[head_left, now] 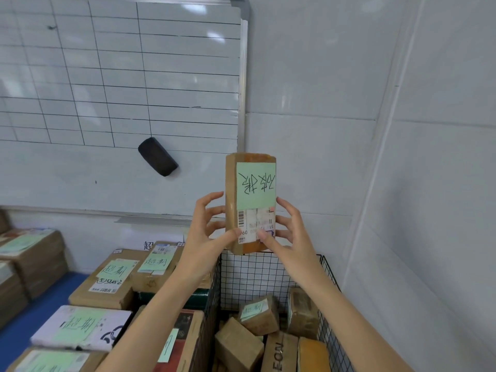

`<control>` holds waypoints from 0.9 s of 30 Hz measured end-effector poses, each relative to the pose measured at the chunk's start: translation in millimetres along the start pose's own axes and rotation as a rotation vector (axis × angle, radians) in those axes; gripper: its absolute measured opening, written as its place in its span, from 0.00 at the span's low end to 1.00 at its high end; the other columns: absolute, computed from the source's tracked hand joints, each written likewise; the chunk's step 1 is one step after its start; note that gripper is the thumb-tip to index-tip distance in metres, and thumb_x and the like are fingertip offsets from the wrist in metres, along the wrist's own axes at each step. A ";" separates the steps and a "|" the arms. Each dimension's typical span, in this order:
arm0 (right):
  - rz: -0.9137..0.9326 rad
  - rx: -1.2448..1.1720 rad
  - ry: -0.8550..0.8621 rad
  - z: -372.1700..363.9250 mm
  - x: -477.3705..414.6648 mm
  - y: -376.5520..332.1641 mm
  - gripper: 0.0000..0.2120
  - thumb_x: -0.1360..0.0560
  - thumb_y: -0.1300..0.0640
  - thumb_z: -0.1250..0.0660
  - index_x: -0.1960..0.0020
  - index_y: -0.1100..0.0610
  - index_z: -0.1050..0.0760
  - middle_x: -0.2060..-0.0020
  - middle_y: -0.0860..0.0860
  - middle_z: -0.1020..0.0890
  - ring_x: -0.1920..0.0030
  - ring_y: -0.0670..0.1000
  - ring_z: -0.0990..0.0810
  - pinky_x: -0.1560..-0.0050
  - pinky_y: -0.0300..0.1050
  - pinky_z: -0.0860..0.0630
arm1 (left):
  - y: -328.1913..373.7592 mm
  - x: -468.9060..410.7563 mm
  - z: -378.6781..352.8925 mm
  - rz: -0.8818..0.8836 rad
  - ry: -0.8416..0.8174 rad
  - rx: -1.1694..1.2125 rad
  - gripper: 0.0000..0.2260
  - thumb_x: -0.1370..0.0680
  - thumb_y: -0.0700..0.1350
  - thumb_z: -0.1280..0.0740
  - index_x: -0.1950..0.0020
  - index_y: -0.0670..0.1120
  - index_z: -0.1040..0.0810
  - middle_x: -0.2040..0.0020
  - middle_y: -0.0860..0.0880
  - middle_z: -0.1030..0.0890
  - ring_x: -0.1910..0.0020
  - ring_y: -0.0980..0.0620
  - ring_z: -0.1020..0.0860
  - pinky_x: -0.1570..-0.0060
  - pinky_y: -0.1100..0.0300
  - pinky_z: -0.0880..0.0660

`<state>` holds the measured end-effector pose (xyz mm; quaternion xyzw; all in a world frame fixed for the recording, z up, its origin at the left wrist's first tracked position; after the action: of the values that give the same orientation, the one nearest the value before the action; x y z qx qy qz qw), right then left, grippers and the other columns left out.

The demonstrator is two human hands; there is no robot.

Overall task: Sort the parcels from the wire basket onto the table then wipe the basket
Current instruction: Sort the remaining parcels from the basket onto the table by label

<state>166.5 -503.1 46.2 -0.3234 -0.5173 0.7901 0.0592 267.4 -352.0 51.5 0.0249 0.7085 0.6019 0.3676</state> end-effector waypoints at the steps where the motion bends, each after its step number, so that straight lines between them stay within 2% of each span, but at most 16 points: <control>1: -0.013 -0.004 -0.010 -0.2 0.3 2.1 0.32 0.26 0.46 0.30 0.30 0.33 0.44 0.37 0.43 0.24 0.41 0.43 0.22 0.52 0.36 0.20 | 0.2 0.6 0.4 -0.001 0.007 0.015 0.29 0.25 0.37 0.27 0.33 0.61 0.34 0.41 0.50 0.22 0.46 0.49 0.20 0.58 0.57 0.19; 3: -0.025 -0.024 -0.037 -0.5 0.2 4.9 0.31 0.27 0.44 0.31 0.29 0.34 0.42 0.36 0.45 0.23 0.41 0.46 0.21 0.48 0.40 0.19 | 1.0 2.8 1.0 -0.009 -0.001 0.032 0.30 0.25 0.39 0.27 0.33 0.63 0.36 0.41 0.50 0.23 0.45 0.50 0.20 0.55 0.55 0.18; 6: -0.024 -0.037 -0.081 -0.5 -0.2 4.7 0.28 0.27 0.43 0.32 0.33 0.30 0.41 0.37 0.45 0.23 0.42 0.47 0.19 0.43 0.46 0.19 | 2.0 4.7 1.8 -0.015 -0.015 0.026 0.32 0.25 0.40 0.27 0.32 0.65 0.37 0.41 0.51 0.23 0.43 0.50 0.20 0.52 0.54 0.18; 8: -0.021 -0.033 -0.109 0.3 1.4 4.7 0.25 0.26 0.42 0.33 0.34 0.29 0.40 0.37 0.44 0.23 0.42 0.47 0.20 0.43 0.47 0.19 | 3.0 3.7 5.0 -0.008 0.002 0.040 0.32 0.26 0.40 0.26 0.32 0.65 0.36 0.41 0.51 0.23 0.43 0.50 0.20 0.51 0.54 0.19; 11: -0.017 0.003 -0.141 2.5 5.2 4.9 0.25 0.26 0.41 0.35 0.31 0.34 0.39 0.37 0.42 0.25 0.39 0.44 0.23 0.42 0.48 0.20 | 8.2 0.5 14.5 -0.005 0.059 0.050 0.32 0.30 0.43 0.26 0.33 0.65 0.34 0.39 0.53 0.22 0.44 0.50 0.20 0.46 0.46 0.20; 13: -0.019 0.013 -0.150 4.0 7.5 4.1 0.25 0.26 0.42 0.35 0.31 0.36 0.39 0.38 0.40 0.26 0.41 0.40 0.24 0.42 0.45 0.21 | 11.2 -1.0 22.0 0.005 0.116 0.064 0.32 0.29 0.40 0.25 0.32 0.63 0.34 0.39 0.53 0.22 0.44 0.50 0.19 0.44 0.44 0.21; 16: -0.015 0.019 -0.138 7.3 8.2 4.1 0.24 0.24 0.49 0.31 0.33 0.37 0.37 0.40 0.41 0.25 0.45 0.36 0.24 0.48 0.38 0.22 | 15.2 -2.1 31.4 0.010 0.149 0.055 0.30 0.28 0.42 0.26 0.32 0.62 0.33 0.39 0.50 0.21 0.44 0.49 0.19 0.44 0.47 0.21; 19: -0.024 -0.020 -0.094 13.0 5.3 3.8 0.25 0.26 0.56 0.27 0.35 0.40 0.33 0.42 0.42 0.22 0.47 0.36 0.23 0.52 0.34 0.23 | 18.7 -0.9 37.6 0.003 0.135 0.036 0.23 0.27 0.42 0.26 0.38 0.58 0.29 0.43 0.47 0.19 0.43 0.46 0.19 0.49 0.51 0.19; 21: -0.028 -0.093 -0.033 17.0 3.0 2.2 0.25 0.27 0.57 0.26 0.35 0.42 0.31 0.42 0.43 0.21 0.46 0.38 0.22 0.52 0.34 0.23 | 19.9 1.4 38.3 0.002 0.138 0.042 0.18 0.25 0.37 0.28 0.42 0.55 0.29 0.44 0.45 0.18 0.44 0.45 0.18 0.53 0.56 0.18; 23: -0.029 -0.146 0.025 18.9 1.6 1.0 0.25 0.27 0.56 0.26 0.35 0.43 0.31 0.42 0.43 0.21 0.43 0.41 0.22 0.52 0.35 0.22 | 18.8 4.0 37.9 0.011 0.154 0.082 0.18 0.24 0.35 0.30 0.43 0.53 0.29 0.44 0.44 0.19 0.45 0.46 0.18 0.56 0.58 0.18; 27: -0.067 -0.250 0.052 12.0 0.8 3.4 0.28 0.27 0.53 0.27 0.33 0.40 0.35 0.40 0.42 0.23 0.44 0.44 0.19 0.49 0.40 0.20 | 14.3 9.2 36.7 0.037 0.219 0.180 0.19 0.24 0.34 0.30 0.43 0.55 0.31 0.42 0.41 0.21 0.46 0.47 0.17 0.54 0.56 0.18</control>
<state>159.8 -513.7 46.0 -0.3309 -0.6207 0.7084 0.0581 275.1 -313.1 59.2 0.0049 0.7947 0.5418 0.2734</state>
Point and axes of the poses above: each hand's wrist, its own x-axis away from the middle knuckle, its own z-axis out of the back of the hand, y = z × x, the point moved 3 cm from there along -x, towards the middle knuckle
